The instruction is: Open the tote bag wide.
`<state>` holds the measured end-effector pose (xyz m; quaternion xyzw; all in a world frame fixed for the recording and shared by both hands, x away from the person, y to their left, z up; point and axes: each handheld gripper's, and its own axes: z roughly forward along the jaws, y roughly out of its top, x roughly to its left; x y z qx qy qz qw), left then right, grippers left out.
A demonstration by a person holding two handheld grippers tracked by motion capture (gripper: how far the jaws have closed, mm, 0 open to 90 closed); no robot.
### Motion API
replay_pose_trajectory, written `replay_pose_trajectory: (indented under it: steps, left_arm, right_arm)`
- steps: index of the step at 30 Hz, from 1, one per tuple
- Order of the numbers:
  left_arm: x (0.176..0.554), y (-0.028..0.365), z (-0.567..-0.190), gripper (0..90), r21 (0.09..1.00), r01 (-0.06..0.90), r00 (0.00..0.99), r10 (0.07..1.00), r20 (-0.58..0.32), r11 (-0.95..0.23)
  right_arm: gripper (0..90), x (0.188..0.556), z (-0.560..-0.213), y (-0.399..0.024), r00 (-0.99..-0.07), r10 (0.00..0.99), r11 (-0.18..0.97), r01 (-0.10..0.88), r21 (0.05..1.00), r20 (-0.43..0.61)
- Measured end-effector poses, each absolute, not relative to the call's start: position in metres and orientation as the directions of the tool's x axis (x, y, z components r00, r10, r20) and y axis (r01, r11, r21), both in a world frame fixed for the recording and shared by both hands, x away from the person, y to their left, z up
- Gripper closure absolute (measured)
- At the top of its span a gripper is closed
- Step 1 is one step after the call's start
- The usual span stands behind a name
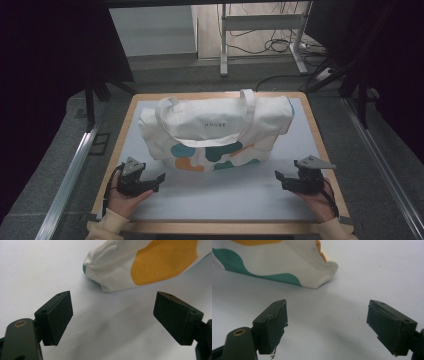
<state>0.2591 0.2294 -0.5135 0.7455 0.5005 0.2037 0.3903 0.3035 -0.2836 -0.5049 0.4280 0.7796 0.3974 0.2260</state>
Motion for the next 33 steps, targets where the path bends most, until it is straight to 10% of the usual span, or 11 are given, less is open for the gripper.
replay_pose_trajectory:
  steps: [33]
  left_arm:
    - [0.247, 0.235, -0.499, 18.5, 0.809, 0.566, 0.427, 0.895, -0.124, -0.158]
  right_arm:
    - [29.4, 0.3, -0.491, -0.281, -0.552, 0.833, 0.281, 0.492, 0.824, 0.045]
